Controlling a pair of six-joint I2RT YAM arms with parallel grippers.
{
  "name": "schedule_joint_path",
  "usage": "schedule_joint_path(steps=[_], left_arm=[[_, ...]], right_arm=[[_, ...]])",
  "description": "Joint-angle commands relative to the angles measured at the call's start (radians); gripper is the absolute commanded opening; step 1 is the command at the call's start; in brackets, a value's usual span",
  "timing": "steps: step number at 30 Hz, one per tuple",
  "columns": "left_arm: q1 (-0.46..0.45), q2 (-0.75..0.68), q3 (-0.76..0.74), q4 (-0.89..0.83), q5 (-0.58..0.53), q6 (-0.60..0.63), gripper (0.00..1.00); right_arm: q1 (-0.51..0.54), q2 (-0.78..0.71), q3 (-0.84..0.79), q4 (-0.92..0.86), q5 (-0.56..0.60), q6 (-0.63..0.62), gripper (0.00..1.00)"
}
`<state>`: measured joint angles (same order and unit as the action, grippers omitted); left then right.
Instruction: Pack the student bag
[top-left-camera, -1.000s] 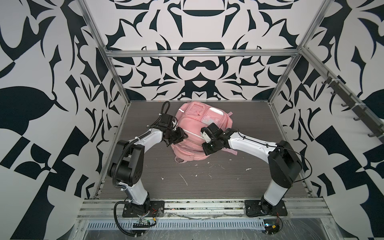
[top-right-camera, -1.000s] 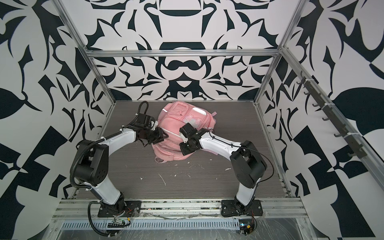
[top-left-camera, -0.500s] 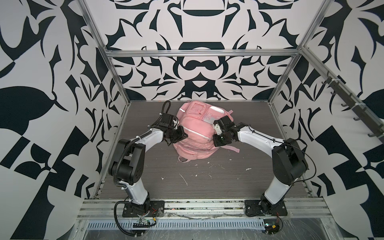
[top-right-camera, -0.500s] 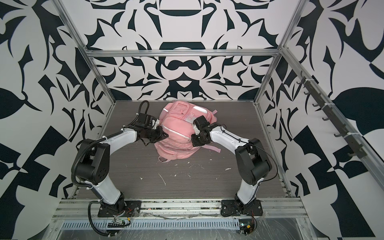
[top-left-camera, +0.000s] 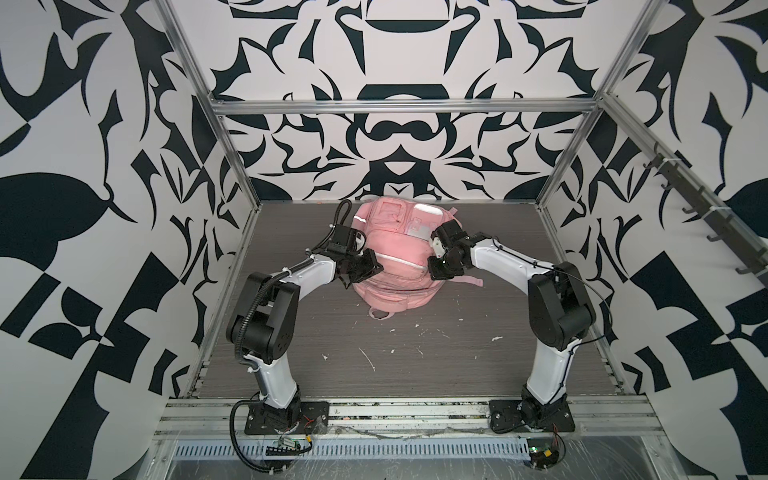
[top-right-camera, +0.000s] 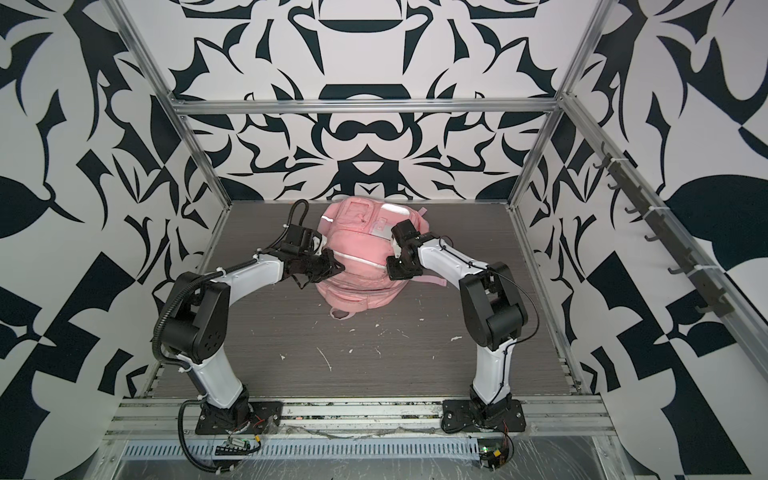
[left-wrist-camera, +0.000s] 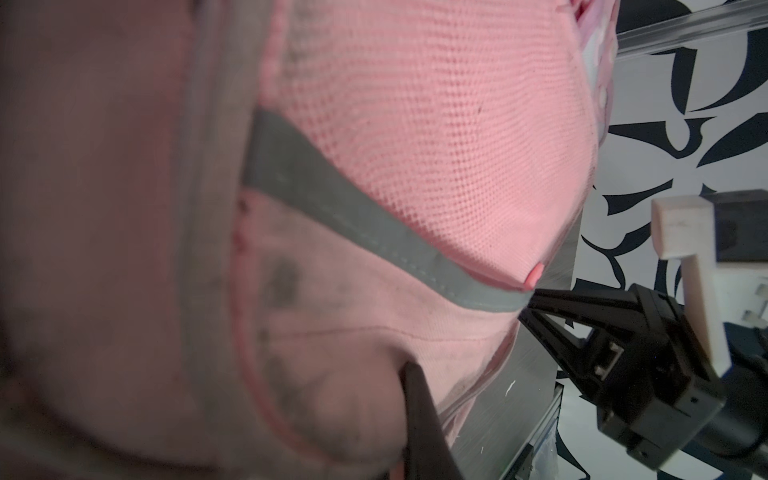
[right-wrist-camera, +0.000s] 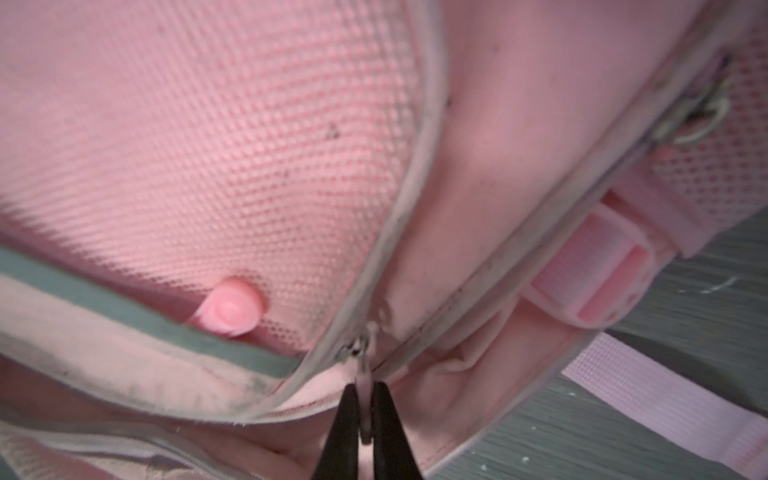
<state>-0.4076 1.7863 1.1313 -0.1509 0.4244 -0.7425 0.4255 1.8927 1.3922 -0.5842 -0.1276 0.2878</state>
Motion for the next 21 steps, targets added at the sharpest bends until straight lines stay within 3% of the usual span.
schedule_joint_path(steps=[1, 4, 8, 10, 12, 13, 16, 21], left_arm=[[-0.029, 0.001, -0.007, -0.04, 0.018, -0.012, 0.06], [-0.033, -0.017, -0.018, -0.036, 0.017, -0.014, 0.14], [-0.032, -0.079, -0.019, -0.092, -0.011, 0.029, 0.44], [-0.031, -0.12, -0.007, -0.138, -0.045, 0.072, 0.55], [-0.028, -0.168, -0.004, -0.176, -0.106, 0.112, 0.83], [-0.023, -0.186, -0.009, -0.18, -0.126, 0.13, 0.93], [0.039, -0.24, -0.024, -0.204, -0.167, 0.174, 0.99], [0.166, -0.321, -0.112, -0.139, -0.234, 0.192, 0.99]], right_arm=[[-0.039, -0.037, 0.016, 0.027, 0.073, -0.011, 0.39], [-0.052, -0.059, -0.003, 0.019, 0.091, -0.018, 0.48], [-0.057, -0.138, -0.062, 0.031, 0.127, -0.03, 0.63], [-0.063, -0.189, -0.101, 0.053, 0.169, -0.031, 0.78], [-0.082, -0.237, -0.142, 0.084, 0.212, -0.021, 0.99], [-0.098, -0.254, -0.159, 0.097, 0.222, -0.012, 0.99], [-0.162, -0.314, -0.239, 0.171, 0.258, 0.023, 0.99], [-0.205, -0.45, -0.422, 0.376, 0.472, 0.048, 1.0]])
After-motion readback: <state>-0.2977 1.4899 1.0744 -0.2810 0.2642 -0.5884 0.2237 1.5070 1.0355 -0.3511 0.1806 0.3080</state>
